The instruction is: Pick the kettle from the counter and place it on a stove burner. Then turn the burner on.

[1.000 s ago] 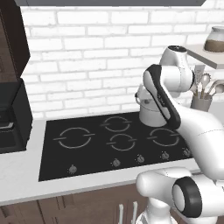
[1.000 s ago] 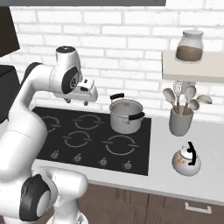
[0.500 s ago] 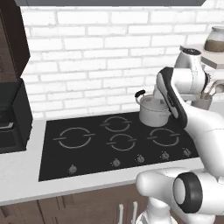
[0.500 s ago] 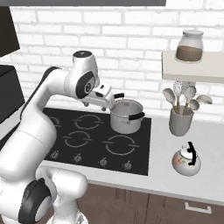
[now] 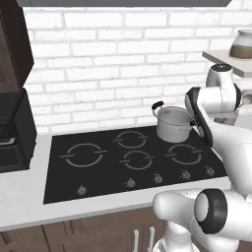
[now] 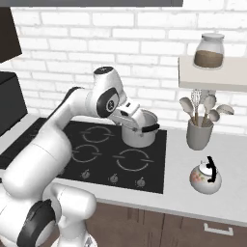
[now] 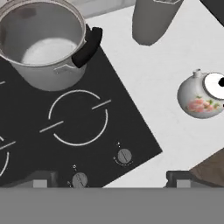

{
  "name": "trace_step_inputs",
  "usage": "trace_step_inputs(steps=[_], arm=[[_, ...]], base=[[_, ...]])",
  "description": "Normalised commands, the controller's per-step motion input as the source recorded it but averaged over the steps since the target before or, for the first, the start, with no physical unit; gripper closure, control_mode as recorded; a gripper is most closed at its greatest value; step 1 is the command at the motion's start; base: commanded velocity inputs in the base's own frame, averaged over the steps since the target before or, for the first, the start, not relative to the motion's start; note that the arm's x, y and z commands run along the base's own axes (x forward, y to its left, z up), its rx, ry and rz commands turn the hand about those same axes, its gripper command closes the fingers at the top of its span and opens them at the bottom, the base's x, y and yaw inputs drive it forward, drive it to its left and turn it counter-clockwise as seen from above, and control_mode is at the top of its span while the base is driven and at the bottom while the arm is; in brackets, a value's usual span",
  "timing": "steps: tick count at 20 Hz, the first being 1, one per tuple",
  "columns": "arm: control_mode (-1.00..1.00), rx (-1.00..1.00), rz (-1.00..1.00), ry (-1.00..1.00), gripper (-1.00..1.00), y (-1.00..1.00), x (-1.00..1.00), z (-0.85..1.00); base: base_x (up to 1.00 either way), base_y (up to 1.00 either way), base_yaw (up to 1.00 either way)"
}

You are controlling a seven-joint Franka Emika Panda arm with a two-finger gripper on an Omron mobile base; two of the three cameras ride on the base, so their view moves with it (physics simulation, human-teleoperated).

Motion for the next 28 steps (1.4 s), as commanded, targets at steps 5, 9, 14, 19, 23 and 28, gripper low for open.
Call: trace_step_inputs(steps=[5,9,14,19,23,28], arm=[[-1.0,-0.21,-0.2,0.0,-1.0,-0.76,0.0,-0.26],[-1.0,-0.1,-0.2,0.0,-1.0,-0.91,0.0,-0.05],[-1.0,0.02,-0.16,0.01,-1.0,-0.97,0.0,0.0],[-1.0,0.09,-0.13,0.04,-1.0,-1.0,0.0,-0.03],[-1.0,0.21,-0.04,0.0,-1.0,-1.0,-0.06,-0.06],[-1.0,0.26,0.01,0.0,-1.0,-0.84,-0.03,-0.2]], base=[[0.0,0.0,0.0],[0.0,0.0,0.0],[0.0,0.0,0.0],[0.0,0.0,0.0],[0.0,0.0,0.0],[0.0,0.0,0.0]])
